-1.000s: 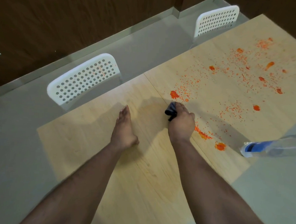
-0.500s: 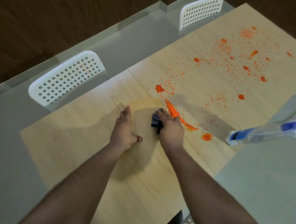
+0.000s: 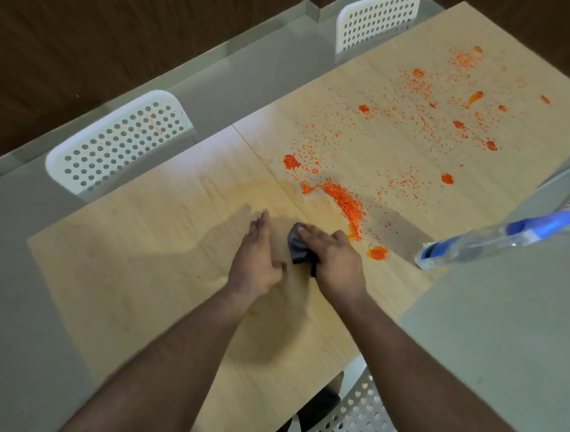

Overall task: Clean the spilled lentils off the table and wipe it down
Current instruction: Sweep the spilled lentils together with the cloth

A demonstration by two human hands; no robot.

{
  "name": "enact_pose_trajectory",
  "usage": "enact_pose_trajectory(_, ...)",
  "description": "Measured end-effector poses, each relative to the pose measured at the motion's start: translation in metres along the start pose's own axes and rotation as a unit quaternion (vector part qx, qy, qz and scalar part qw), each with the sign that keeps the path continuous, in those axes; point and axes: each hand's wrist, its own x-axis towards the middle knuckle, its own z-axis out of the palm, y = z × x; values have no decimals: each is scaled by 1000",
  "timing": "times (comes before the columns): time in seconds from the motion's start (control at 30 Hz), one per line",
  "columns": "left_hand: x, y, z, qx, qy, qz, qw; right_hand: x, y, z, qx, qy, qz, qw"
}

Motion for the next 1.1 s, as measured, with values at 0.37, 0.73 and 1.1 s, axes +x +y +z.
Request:
enact_pose_trajectory(0.37,-6,29,30,19,10,-51,998,21,78,-22,-34,18,87,995)
enact_pose_trajectory(0.73,-20,80,65,4,-4,-8,1000,-56,82,-36,-38,15,-20,999)
enact_pose_trajectory(1.1,-12,88,83,24,12,-59,998,0,113,-42,-89,-10,81,993)
